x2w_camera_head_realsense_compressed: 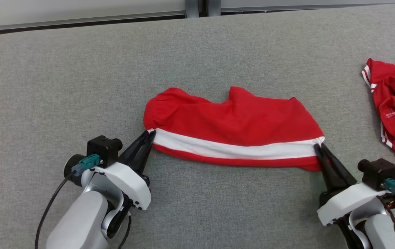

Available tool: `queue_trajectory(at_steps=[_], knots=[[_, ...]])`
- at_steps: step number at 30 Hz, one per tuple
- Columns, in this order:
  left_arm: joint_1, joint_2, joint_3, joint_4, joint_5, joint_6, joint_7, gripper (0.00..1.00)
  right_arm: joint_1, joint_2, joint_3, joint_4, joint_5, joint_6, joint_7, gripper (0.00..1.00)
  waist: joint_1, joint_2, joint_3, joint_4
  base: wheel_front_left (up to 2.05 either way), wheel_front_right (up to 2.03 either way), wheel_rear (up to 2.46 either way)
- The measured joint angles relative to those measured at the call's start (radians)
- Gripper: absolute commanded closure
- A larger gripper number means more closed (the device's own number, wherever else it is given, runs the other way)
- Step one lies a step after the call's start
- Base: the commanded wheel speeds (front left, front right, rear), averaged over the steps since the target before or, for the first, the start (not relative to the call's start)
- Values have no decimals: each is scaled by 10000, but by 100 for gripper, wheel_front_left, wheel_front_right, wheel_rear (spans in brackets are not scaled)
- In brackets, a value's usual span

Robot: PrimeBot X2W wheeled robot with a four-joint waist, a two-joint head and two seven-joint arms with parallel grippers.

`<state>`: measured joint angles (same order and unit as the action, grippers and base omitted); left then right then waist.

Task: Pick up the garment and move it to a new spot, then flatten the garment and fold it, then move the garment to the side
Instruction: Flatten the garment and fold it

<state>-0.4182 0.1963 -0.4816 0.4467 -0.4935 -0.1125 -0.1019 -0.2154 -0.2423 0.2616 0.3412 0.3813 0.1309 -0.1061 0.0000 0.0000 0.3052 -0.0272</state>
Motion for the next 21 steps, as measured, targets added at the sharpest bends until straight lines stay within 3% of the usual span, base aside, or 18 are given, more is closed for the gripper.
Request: queue_trajectory(at_steps=[12, 21], knots=[[2, 736, 198, -2980, 328, 522, 150, 100, -435, -456, -1012, -2462, -702, 0, -328, 100, 1, 0, -613, -76, 0, 0, 0], [-1016, 1187, 796, -5827, 439, 976, 959, 100, -1431, -663, -1990, -5172, -1333, 0, 462, 100, 0, 0, -1433, -17, 0, 0, 0]])
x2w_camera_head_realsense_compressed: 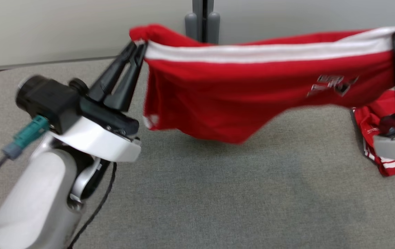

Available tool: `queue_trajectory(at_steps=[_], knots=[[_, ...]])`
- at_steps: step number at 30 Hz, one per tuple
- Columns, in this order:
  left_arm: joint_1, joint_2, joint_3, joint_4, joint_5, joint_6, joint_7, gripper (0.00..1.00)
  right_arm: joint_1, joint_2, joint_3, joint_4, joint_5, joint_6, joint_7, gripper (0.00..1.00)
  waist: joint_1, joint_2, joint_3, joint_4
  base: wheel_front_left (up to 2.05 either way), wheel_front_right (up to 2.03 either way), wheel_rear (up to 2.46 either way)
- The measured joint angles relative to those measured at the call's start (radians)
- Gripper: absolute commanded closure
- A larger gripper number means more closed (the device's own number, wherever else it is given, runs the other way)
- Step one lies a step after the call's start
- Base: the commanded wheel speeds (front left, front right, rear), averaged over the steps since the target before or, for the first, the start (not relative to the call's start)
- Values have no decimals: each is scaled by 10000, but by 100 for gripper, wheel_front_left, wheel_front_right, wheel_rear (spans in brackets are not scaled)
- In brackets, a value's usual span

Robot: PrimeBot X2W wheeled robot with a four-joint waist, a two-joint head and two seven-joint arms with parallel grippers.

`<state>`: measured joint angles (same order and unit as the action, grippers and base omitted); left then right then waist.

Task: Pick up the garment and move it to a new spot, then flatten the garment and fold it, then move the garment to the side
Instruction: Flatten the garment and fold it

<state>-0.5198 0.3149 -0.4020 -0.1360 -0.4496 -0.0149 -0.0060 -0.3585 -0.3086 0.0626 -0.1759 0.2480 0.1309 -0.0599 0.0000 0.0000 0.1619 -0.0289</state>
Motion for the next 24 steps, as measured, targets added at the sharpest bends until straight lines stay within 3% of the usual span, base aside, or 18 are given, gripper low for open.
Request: queue_trajectory(at_steps=[7, 13, 19, 24], knots=[[-691, 286, 608, -920, -401, 276, 897, 100, -646, -144, -439, -884, -50, 0, 525, 100, 0, 0, -460, 43, 0, 0, 0], [-1032, 533, 880, -982, -700, 339, 1473, 100, -927, -196, -447, -938, 44, 10, 826, 100, 0, 0, -572, 106, 0, 0, 0], [-1419, 412, 949, -370, -978, 259, 1400, 100, -1337, -167, -328, -474, 313, 12, 1026, 100, 0, 0, -315, 189, 0, 0, 0], [-2650, 54, 1110, 815, -1057, 56, 784, 100, -2831, -207, 94, 568, 635, 12, 1104, 100, 0, 0, 264, 218, 0, 0, 0]])
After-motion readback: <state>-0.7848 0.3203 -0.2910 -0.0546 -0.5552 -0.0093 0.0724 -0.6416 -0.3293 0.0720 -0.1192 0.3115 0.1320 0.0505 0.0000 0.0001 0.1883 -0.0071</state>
